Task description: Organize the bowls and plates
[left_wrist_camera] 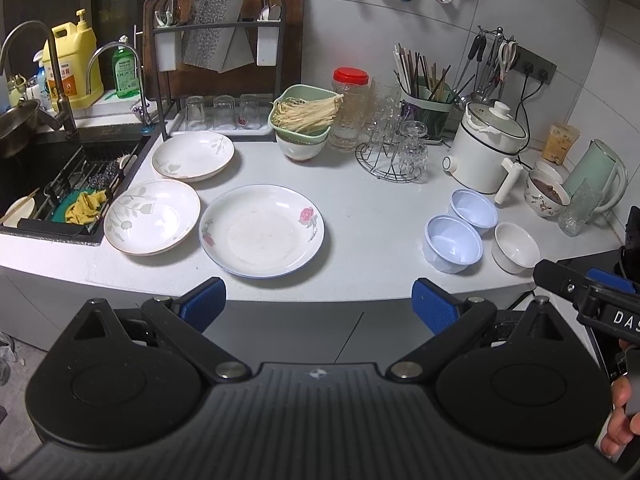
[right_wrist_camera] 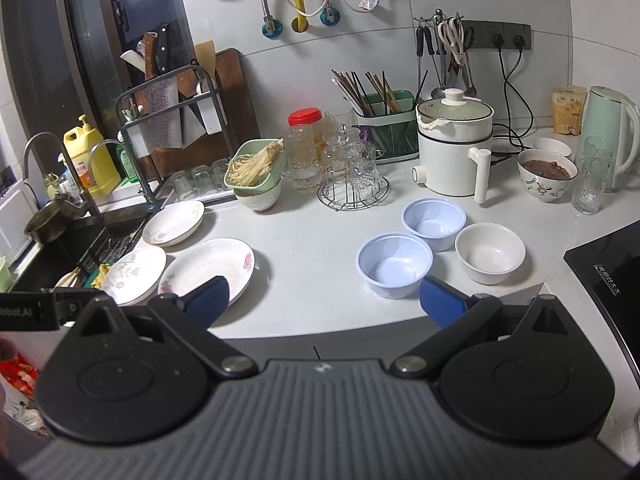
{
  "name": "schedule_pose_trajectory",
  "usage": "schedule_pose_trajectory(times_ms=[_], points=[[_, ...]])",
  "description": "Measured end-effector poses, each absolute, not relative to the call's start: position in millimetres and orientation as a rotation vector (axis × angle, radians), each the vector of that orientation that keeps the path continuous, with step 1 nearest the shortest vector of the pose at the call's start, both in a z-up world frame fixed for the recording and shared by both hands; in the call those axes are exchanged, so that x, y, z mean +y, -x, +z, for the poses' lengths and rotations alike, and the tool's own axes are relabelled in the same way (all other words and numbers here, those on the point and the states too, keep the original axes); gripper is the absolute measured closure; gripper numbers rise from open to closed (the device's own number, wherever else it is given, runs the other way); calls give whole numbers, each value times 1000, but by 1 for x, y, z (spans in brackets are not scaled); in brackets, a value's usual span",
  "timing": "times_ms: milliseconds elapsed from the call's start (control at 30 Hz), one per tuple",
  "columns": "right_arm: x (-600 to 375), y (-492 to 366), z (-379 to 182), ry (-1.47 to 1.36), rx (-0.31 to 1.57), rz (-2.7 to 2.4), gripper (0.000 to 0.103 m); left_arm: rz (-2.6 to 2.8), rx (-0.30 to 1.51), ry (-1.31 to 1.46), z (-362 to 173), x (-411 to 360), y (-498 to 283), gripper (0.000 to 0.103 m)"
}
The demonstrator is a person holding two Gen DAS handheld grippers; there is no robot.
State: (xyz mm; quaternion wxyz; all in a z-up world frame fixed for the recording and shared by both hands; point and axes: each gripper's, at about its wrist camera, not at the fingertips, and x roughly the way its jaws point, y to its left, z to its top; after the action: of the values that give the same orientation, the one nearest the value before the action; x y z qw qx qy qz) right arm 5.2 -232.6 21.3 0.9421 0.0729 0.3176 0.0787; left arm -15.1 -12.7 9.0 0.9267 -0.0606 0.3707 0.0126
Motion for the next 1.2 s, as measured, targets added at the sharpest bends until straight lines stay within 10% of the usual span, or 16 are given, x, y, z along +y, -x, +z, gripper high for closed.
schedule_pose_trajectory(times_ms=[1200], points=[[-229, 5, 15, -157, 656, 174, 0, 21, 768, 131, 4, -14, 27, 2]])
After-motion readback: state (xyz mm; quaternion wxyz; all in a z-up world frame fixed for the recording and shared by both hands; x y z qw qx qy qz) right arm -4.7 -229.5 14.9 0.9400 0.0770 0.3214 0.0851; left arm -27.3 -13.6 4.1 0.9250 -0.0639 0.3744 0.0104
